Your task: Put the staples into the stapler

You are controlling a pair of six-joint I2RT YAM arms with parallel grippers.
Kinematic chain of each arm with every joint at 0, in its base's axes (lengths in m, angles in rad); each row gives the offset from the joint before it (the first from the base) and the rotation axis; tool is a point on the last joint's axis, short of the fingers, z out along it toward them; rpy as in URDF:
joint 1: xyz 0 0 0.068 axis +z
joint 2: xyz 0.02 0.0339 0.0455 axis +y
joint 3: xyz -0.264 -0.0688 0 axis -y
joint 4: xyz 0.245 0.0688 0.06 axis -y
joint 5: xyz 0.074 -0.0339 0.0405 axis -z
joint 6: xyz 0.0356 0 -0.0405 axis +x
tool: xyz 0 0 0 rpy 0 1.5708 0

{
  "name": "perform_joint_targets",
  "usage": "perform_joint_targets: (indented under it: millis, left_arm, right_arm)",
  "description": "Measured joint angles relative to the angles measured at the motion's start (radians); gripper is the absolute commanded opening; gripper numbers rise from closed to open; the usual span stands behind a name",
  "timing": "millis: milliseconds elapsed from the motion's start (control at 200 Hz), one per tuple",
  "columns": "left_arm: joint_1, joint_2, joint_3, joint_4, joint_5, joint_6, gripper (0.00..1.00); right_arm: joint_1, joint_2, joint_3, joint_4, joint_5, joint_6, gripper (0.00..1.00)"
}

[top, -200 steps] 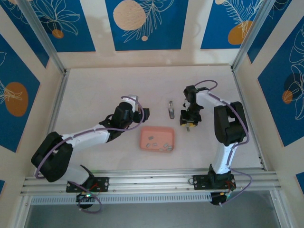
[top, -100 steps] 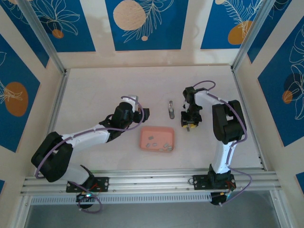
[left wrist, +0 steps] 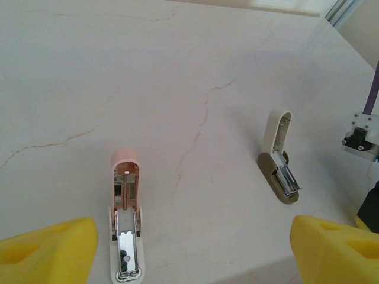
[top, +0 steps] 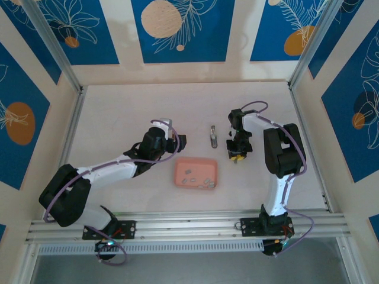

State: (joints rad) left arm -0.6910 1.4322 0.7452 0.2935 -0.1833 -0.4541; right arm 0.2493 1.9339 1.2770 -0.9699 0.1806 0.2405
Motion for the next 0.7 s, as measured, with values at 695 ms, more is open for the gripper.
perform_joint_targets:
  millis: [695]
  left_arm:
    - [0.0, 0.0, -0.001, 0.001, 0.0, -0.011, 0.84]
  right_arm:
    - [0.008, -0.013, -0.017, 0.011, 0.008, 0.033, 0.19]
